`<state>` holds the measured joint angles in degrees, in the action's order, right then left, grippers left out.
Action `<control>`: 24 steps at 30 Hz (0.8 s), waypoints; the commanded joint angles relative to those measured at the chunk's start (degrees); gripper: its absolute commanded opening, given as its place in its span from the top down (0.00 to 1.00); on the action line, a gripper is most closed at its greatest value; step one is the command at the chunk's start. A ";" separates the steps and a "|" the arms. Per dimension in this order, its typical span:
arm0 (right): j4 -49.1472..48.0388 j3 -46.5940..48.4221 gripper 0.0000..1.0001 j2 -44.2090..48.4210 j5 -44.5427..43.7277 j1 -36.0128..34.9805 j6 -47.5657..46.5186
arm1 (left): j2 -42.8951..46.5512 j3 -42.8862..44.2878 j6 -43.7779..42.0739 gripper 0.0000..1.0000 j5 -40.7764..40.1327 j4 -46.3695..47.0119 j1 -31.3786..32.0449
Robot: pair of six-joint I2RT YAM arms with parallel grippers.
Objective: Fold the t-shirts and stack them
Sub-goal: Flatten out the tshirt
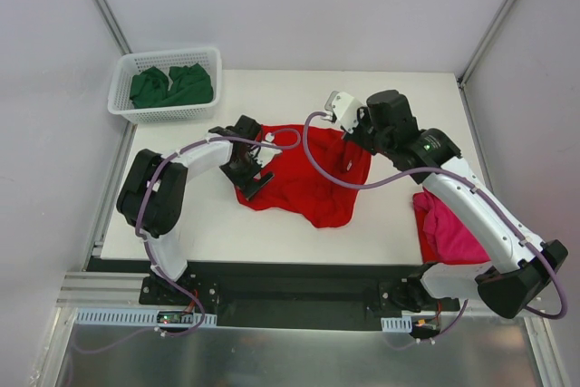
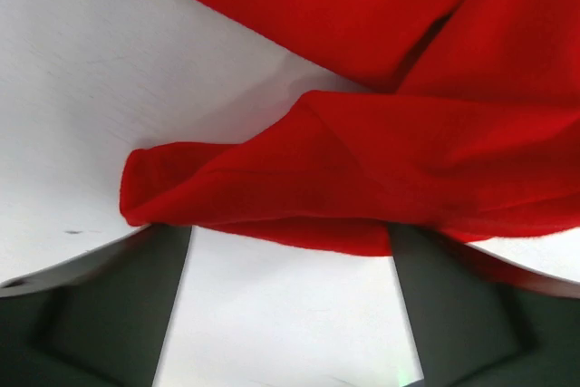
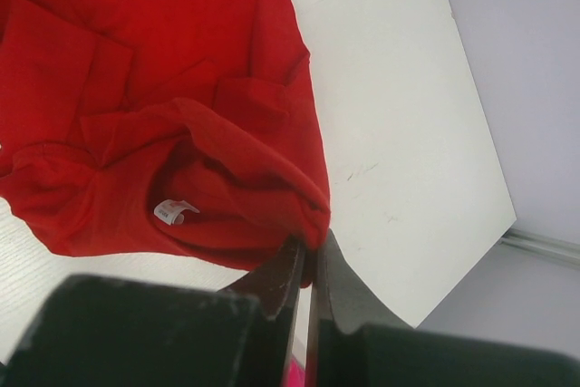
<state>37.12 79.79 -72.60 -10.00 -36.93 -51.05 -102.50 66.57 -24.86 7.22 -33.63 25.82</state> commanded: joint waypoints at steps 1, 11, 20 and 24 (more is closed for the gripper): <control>-1.53 0.89 0.99 0.88 0.68 0.28 1.04 | 0.19 -0.82 -1.24 0.36 1.57 -0.21 0.19; -1.53 1.34 0.99 0.18 0.86 0.28 1.13 | 0.72 -1.26 -0.71 1.00 1.13 -0.30 0.37; 1.36 -2.00 0.99 4.13 -0.72 1.15 0.07 | 22.47 -7.85 -6.60 1.00 2.09 -8.81 4.67; 7.50 -2.80 0.99 6.41 3.64 1.24 -0.98 | 33.48 -9.35 -8.18 1.00 4.89 -17.84 8.79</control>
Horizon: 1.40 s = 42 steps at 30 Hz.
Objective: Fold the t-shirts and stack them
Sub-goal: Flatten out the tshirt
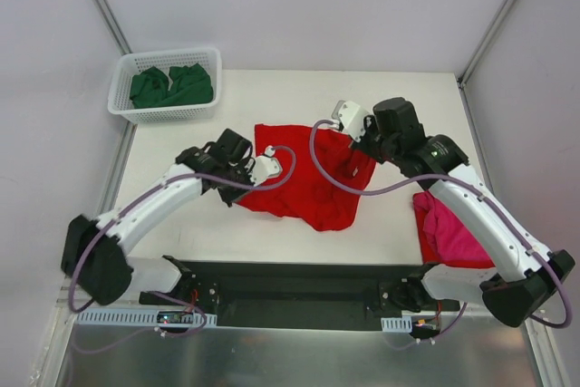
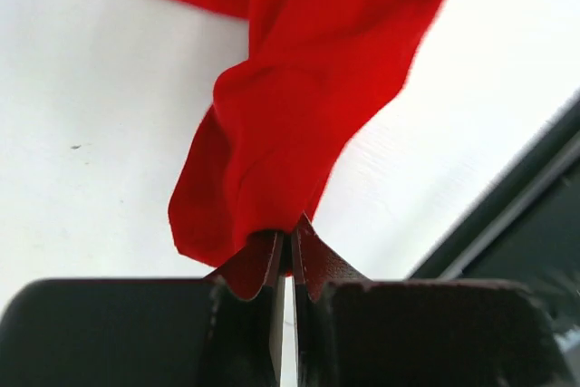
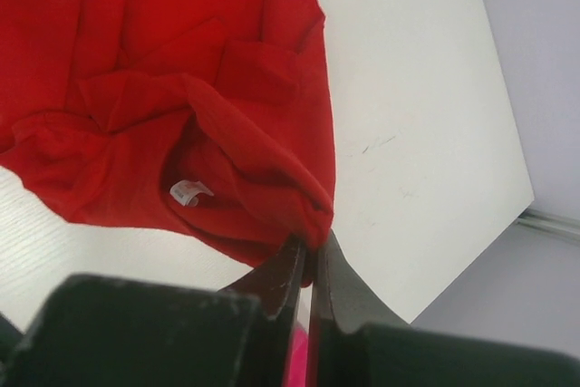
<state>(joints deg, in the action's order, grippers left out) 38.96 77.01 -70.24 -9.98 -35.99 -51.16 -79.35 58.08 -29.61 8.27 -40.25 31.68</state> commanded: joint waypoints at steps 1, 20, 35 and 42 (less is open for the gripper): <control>7.43 -0.19 0.99 5.19 5.39 0.30 -1.05 | 12.18 -0.43 -3.62 1.00 4.81 -12.82 3.56; 27.81 5.35 0.99 9.86 25.39 0.04 -3.61 | 17.04 22.95 -10.83 1.00 19.92 -32.64 3.83; -49.94 -14.17 0.27 4.14 -29.81 13.31 1.24 | 9.12 8.64 -4.31 0.06 -41.12 48.18 -7.69; -21.07 -12.59 0.04 5.81 -4.84 13.66 5.63 | 9.83 5.81 -5.56 0.01 -28.68 30.57 -6.64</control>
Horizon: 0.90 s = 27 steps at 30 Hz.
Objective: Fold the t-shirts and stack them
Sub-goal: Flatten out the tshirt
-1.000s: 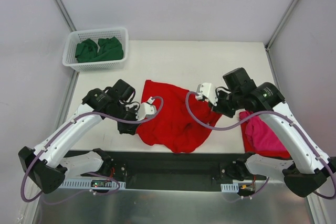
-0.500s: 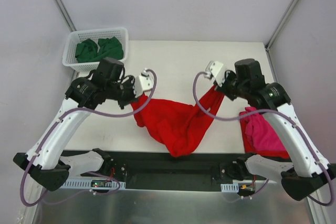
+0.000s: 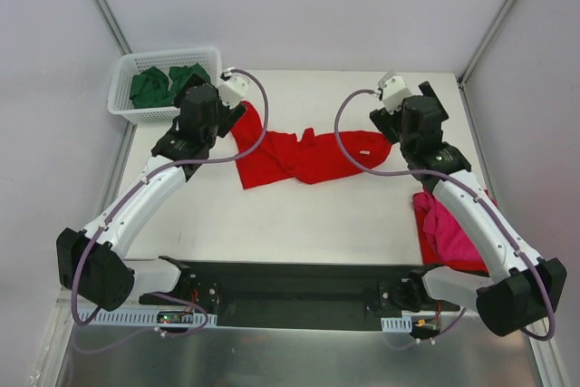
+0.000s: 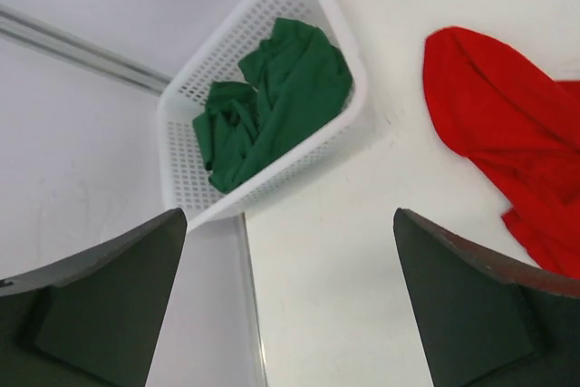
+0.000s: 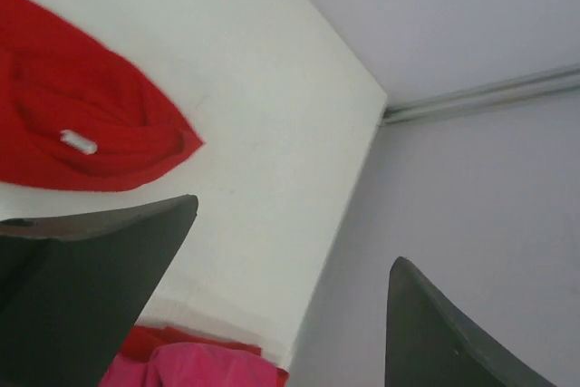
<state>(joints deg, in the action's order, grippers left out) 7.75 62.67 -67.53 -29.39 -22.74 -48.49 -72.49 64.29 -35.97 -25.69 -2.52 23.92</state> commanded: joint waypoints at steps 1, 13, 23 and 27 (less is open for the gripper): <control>16.79 2.53 0.04 3.19 19.23 0.59 2.79 | 3.49 -0.66 1.59 0.00 6.61 -9.49 1.74; 29.51 8.59 0.03 -16.88 50.46 2.43 -2.75 | -8.52 -2.01 3.00 0.02 39.49 -31.05 1.92; 32.07 24.86 0.10 -40.57 57.77 8.76 -4.69 | -27.35 9.52 -0.16 0.07 44.59 -30.96 -4.32; 30.05 26.36 0.11 -44.35 60.85 9.91 -2.93 | -31.47 15.77 1.07 0.07 45.29 -30.96 -6.08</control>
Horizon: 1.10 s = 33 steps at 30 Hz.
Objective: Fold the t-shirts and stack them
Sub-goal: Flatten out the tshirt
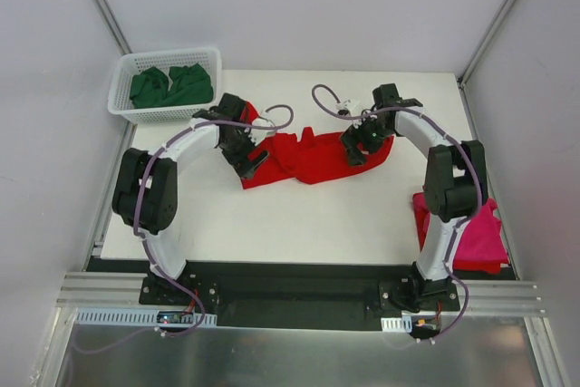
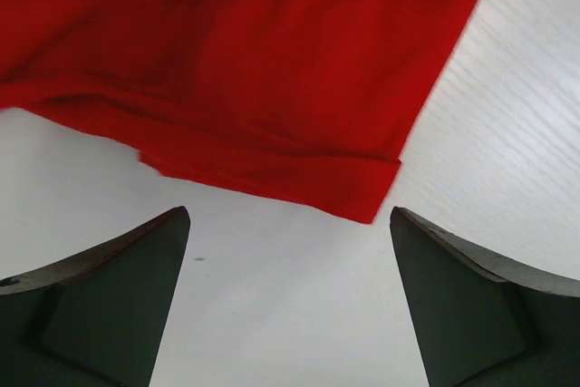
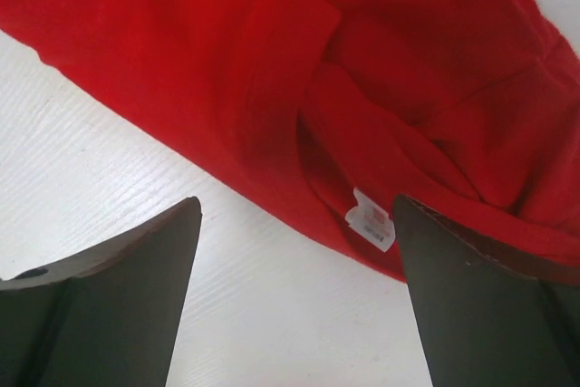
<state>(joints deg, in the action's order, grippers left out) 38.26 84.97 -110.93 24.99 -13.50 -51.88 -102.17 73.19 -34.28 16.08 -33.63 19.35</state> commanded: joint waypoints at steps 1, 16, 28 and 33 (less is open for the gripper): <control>-1.16 4.50 0.11 -1.56 6.04 0.58 1.68 | -2.59 8.45 0.00 0.08 3.52 0.14 -1.51; -2.31 9.78 0.57 -8.77 4.81 0.49 1.60 | -13.75 15.40 0.97 0.56 7.57 0.14 -1.78; -10.40 19.23 0.99 2.65 -5.57 2.16 9.33 | -4.18 26.56 0.09 1.00 1.33 0.05 -1.78; -15.22 28.22 0.99 0.46 -12.48 2.86 11.18 | -2.69 24.66 0.71 1.00 1.94 -1.26 -1.34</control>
<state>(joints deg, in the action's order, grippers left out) 29.91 105.67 -113.60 19.53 -11.53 -43.51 -109.34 98.52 -33.12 18.35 -33.21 17.61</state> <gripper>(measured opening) 0.025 0.020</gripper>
